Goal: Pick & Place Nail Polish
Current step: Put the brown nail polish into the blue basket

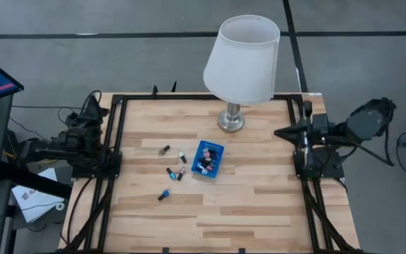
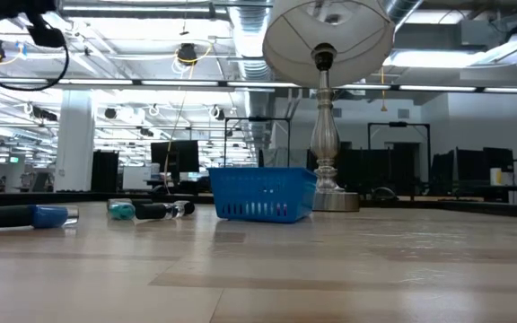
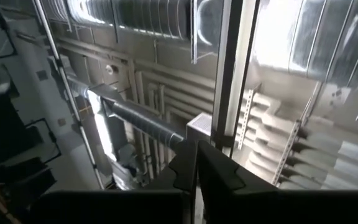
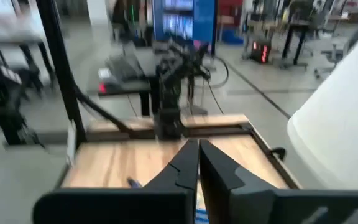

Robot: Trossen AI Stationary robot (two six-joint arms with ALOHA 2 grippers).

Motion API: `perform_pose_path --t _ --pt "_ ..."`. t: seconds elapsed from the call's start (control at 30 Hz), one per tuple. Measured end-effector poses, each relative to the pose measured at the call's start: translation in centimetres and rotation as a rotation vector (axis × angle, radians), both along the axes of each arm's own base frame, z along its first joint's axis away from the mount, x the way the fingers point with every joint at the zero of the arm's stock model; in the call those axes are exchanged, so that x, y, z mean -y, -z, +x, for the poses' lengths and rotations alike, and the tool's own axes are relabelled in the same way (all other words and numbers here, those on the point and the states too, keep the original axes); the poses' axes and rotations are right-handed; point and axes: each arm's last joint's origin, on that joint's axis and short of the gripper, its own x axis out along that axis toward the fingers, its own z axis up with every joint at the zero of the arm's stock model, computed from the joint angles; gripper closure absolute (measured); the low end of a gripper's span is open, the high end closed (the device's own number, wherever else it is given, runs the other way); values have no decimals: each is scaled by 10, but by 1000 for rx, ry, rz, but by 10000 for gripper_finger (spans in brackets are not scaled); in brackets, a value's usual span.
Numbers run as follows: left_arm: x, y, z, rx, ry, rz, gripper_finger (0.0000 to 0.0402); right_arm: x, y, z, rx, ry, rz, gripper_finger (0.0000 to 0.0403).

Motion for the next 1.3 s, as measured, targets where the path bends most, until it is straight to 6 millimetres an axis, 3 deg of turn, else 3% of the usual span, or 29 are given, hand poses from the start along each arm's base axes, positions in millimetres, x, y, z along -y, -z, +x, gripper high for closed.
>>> perform_pose_path --t 0.23,0.4,0.5,0.6,0.7,0.87,1.0,1.17,1.3 --pt "0 1 20 -120 16 28 397 14 91 -19 282 -31 148 401" --pt "3 -21 45 -292 68 95 401 23 137 -34 598 -225 219 402" --pt "7 -39 67 -526 119 143 401 28 156 -40 733 -291 283 402" --pt "11 -54 87 -875 152 172 401 27 178 -34 679 -300 350 402" --pt "12 -61 99 -1199 126 114 401 28 187 -30 654 -285 371 403" --pt "7 -46 110 -1599 42 -20 393 25 197 -29 674 -419 263 403" --pt "3 -25 124 -1694 154 -136 369 23 211 -27 662 -480 200 403" --pt "-3 0 143 -1828 269 -216 319 27 243 -24 608 -452 284 403" --pt "-10 19 154 -1943 311 -270 274 29 244 -23 587 -464 293 403"
